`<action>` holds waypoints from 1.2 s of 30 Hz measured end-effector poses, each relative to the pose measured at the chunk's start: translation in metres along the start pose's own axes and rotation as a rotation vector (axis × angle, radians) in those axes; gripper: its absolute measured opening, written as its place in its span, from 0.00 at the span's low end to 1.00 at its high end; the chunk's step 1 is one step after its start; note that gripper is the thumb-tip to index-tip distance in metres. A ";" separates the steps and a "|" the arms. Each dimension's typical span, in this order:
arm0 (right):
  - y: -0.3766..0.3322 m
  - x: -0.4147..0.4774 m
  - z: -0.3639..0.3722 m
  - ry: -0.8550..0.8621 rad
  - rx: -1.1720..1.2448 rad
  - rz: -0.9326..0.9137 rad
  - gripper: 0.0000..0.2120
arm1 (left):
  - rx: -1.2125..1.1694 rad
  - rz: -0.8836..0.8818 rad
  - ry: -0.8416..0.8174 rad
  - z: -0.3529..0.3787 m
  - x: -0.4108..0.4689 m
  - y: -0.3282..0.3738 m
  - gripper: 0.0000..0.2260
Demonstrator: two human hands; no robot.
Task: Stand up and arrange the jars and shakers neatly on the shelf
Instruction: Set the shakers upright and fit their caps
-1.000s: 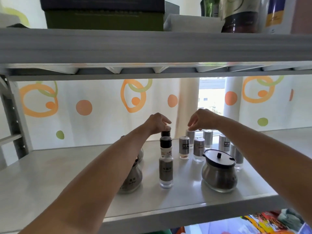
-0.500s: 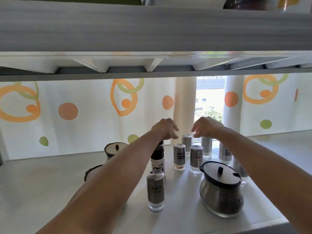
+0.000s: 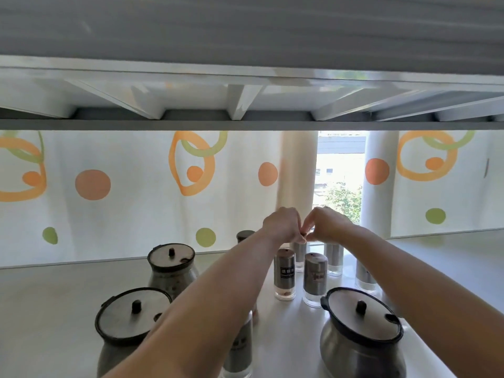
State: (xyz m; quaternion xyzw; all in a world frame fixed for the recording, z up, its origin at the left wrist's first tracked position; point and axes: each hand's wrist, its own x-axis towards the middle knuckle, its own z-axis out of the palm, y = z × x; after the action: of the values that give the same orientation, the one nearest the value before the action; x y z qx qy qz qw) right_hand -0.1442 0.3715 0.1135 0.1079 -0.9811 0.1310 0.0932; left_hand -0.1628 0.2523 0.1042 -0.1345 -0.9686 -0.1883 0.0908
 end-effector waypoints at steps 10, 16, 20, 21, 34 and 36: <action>0.000 0.001 0.002 0.014 -0.030 -0.017 0.08 | -0.066 0.057 -0.128 -0.012 -0.001 0.006 0.16; -0.005 0.001 0.004 0.014 -0.005 -0.021 0.07 | -0.075 0.009 -0.139 -0.013 -0.002 0.001 0.20; -0.009 0.002 0.002 -0.008 -0.003 -0.021 0.09 | -0.089 0.009 -0.136 -0.014 -0.003 -0.006 0.17; -0.010 0.002 0.001 -0.026 -0.001 -0.028 0.10 | -0.088 0.015 -0.139 -0.016 -0.003 -0.008 0.17; -0.016 0.003 0.002 -0.041 0.027 -0.031 0.08 | -0.096 0.053 -0.175 -0.021 -0.008 -0.010 0.17; -0.017 0.002 0.003 -0.040 0.036 -0.026 0.07 | -0.091 0.058 -0.180 -0.022 -0.010 -0.010 0.17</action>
State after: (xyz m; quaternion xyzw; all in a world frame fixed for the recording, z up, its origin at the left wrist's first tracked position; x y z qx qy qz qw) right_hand -0.1428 0.3541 0.1147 0.1248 -0.9788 0.1450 0.0734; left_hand -0.1535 0.2325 0.1188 -0.1828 -0.9590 -0.2165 0.0025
